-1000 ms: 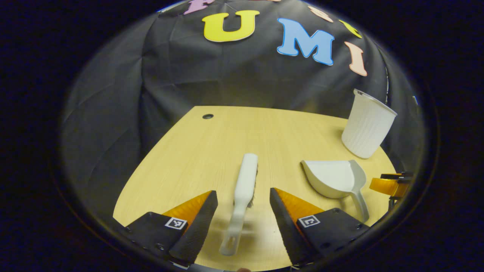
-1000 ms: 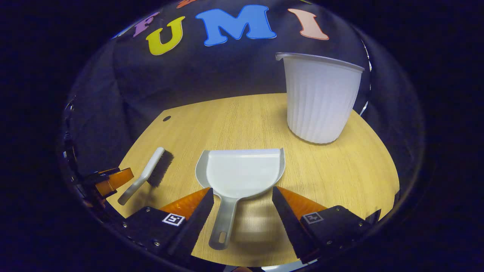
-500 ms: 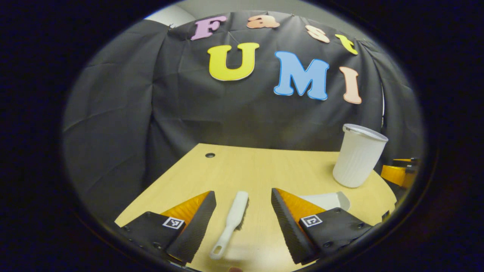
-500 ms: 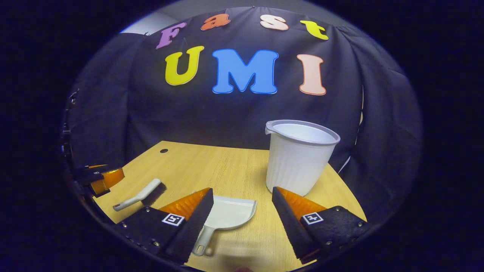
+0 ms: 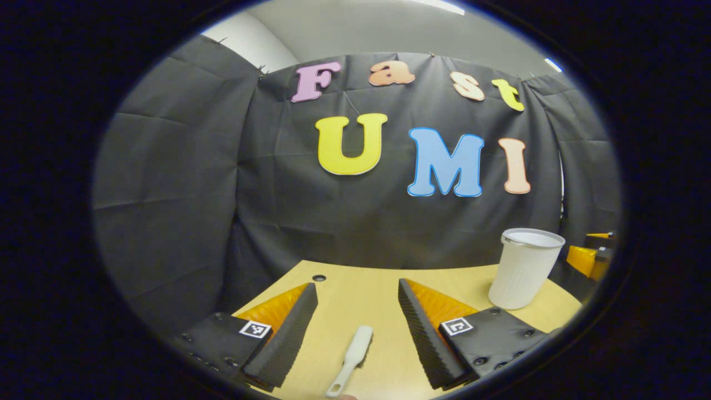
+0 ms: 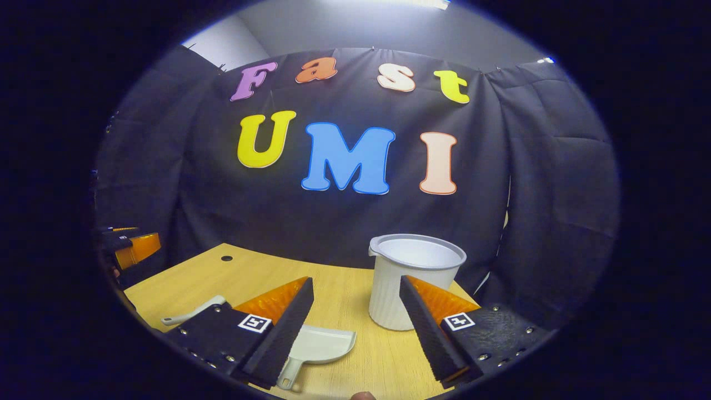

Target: Pick up the small broom and dustpan from the desktop, sweep the trash into the dustpan with the broom, and then empty the trash into the garbage bin.

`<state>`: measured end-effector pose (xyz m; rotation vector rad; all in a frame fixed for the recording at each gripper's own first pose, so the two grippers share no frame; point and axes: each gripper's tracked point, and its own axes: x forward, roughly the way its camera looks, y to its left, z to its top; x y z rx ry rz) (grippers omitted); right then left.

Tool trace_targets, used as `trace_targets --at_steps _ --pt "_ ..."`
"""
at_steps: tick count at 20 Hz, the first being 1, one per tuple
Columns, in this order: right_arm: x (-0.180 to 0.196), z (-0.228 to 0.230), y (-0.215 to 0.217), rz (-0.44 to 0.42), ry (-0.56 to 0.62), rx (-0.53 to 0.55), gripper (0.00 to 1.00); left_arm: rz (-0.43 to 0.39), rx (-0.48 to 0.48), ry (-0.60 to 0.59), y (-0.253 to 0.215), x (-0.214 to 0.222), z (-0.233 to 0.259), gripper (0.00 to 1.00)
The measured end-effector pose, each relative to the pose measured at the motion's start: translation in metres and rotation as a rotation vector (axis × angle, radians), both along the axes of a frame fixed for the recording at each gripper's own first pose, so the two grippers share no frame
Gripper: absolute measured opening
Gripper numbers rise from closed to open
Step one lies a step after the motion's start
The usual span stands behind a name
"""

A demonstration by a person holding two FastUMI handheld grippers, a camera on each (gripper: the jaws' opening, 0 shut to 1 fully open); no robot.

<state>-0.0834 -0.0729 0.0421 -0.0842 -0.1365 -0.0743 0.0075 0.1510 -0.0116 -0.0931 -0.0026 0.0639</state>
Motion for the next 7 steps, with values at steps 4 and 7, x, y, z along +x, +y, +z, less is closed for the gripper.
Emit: trace_targets --at_steps 4,7 --pt "0.002 0.016 -0.008 -0.053 -0.021 -0.002 0.97 -0.042 0.027 -0.025 -0.001 0.006 0.016 0.96" --pt "0.004 0.022 -0.007 -0.076 -0.021 0.008 0.97 -0.072 0.032 -0.046 -0.003 0.012 0.028 0.96"
